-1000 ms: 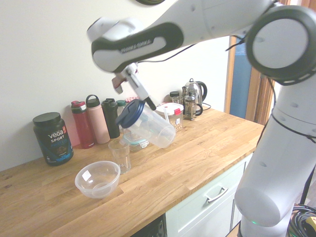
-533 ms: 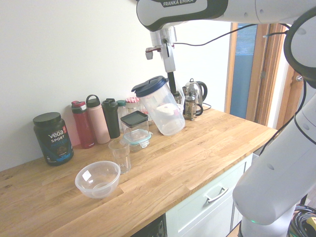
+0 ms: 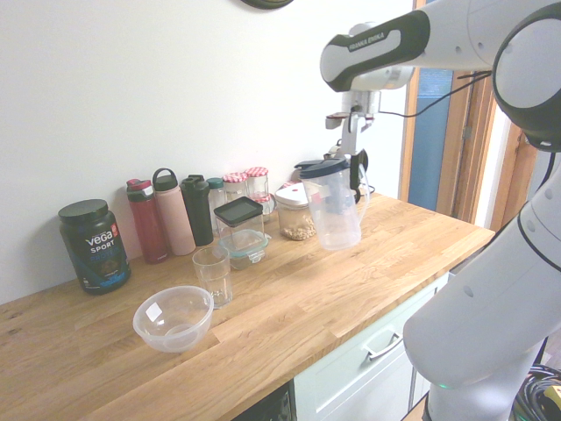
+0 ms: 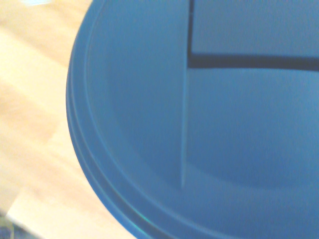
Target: Pour me some water
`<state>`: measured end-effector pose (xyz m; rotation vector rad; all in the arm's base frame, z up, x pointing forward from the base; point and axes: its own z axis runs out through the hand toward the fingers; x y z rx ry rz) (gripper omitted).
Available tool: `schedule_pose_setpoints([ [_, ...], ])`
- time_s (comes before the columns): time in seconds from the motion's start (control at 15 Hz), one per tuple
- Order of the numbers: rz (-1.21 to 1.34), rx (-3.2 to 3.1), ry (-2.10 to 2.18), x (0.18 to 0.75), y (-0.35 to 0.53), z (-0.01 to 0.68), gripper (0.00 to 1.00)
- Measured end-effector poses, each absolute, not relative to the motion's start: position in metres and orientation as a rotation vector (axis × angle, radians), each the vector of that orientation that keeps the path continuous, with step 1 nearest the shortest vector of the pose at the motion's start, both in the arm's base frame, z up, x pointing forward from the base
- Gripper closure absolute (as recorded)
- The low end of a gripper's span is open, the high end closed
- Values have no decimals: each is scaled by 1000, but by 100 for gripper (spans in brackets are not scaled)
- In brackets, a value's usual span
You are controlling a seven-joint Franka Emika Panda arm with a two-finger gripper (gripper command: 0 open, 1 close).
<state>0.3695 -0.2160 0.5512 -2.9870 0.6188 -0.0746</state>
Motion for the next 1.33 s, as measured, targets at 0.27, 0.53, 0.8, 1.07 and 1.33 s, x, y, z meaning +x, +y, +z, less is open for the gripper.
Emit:
schedule_pose_setpoints([
  [0.27, -190, -2850, 908, 362, -238, 521, 100],
  [0.53, -334, -2714, 1163, 353, -244, 496, 100],
  [0.8, -537, -2604, 1356, 349, -236, 491, 100],
  [1.07, -524, -2629, 1404, 334, -233, 483, 100],
  [1.33, -526, -2628, 1412, 336, -234, 476, 100],
])
